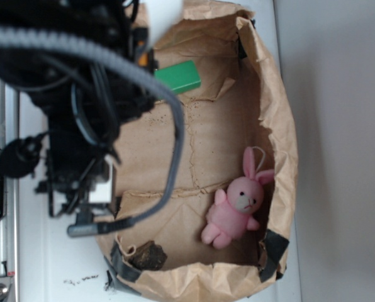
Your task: Grab the green block.
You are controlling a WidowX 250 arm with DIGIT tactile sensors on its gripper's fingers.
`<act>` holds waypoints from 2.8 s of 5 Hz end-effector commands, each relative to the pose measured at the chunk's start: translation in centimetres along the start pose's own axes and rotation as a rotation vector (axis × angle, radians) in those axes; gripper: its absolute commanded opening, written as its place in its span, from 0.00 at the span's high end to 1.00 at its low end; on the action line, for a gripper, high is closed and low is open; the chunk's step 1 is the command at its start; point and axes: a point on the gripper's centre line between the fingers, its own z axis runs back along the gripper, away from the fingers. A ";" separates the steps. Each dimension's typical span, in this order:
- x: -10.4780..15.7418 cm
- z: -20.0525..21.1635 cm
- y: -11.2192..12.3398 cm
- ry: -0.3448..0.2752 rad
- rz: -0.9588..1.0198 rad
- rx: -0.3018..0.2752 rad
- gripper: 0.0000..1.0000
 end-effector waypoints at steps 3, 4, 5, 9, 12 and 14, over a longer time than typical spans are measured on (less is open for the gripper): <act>0.6 -2.8 2.4 0.021 0.171 0.047 0.00; 0.6 -2.8 2.4 0.021 0.171 0.047 0.00; 1.5 -4.7 3.8 0.047 0.351 0.102 0.00; 3.6 -11.3 7.5 0.084 0.521 0.222 0.00; 1.8 -12.0 8.5 0.096 0.447 0.252 0.00; -0.2 -11.8 7.8 0.134 0.478 0.199 0.00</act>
